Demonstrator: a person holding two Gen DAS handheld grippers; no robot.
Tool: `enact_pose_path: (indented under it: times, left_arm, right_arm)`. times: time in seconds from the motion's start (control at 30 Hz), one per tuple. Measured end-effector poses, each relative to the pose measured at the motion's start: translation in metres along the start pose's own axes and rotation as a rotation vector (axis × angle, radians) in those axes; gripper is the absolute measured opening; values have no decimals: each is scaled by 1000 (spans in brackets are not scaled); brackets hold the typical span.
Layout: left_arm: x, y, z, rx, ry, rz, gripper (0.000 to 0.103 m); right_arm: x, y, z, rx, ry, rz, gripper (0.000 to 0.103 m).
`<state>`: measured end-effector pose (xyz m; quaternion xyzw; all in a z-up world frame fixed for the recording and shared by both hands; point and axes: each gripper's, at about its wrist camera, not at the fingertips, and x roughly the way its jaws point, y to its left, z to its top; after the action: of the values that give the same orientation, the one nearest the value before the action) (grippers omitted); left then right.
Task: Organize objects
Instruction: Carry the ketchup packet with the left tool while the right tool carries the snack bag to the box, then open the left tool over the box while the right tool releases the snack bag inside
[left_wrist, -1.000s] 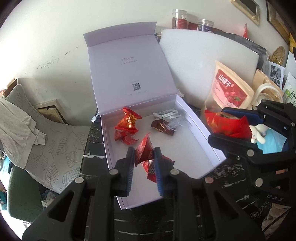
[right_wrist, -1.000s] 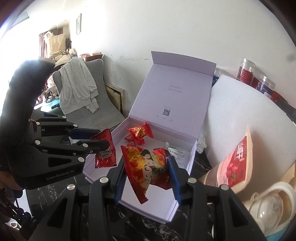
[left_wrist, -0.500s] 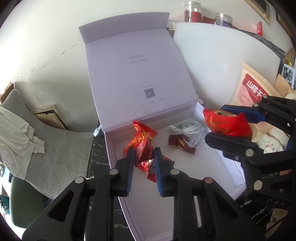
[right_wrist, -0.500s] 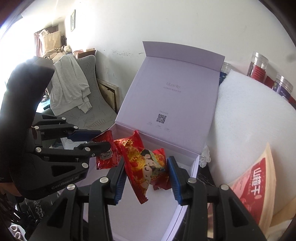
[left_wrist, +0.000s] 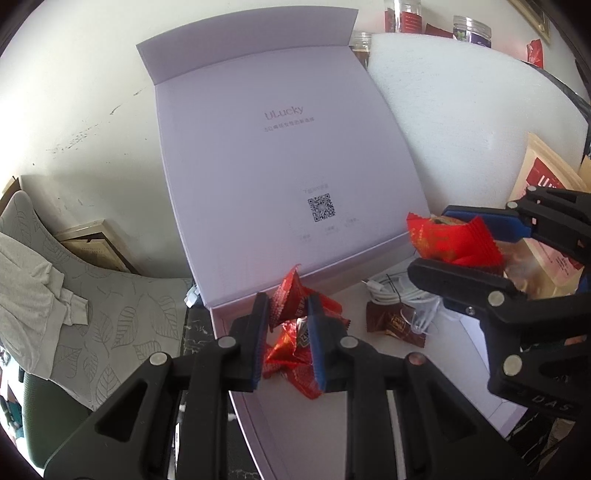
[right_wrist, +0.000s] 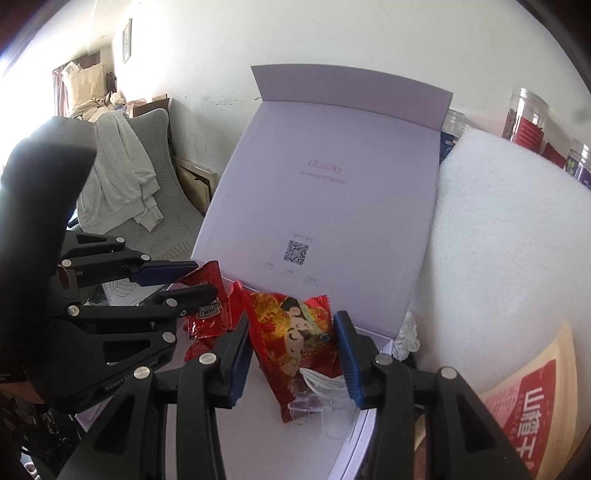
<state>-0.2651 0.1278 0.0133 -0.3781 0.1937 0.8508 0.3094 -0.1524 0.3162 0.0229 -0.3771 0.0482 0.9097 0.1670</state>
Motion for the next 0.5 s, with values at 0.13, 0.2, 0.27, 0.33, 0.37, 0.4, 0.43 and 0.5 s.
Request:
enact_pose_path:
  times: [0.13,0.2,0.27,0.33,0.37,0.4,0.43,0.5]
  left_arm:
    - [7,-1,2,14,-12,-4,20]
    - [11,-2,4,18,-4,-21,20]
    - [16,-4,5,19,13,-45,20]
    - [21,-5,5,16,29,-68,20]
    - [23,-7,5,15,39,-85,20]
    - [26,-9,4,16,48,-101,20]
    - [26,-11,4,24,43,-95,20]
    - [27,-15,4,42,41,-79,20]
  right_arm:
    - [16,-8,-5,25,28,6,43]
    - [23,-12,-7,39,54,13,43]
    - [27,-16,-10,43,63,12,43]
    - [30,-19,-12,53,75,17,43]
    - [33,-21,-9,58,79,20,43]
    - [34,-23,-10,64,84,27,43]
    - [36,-23,-11,65,88,31,43]
    - [38,-25,-13,58,107,39,43]
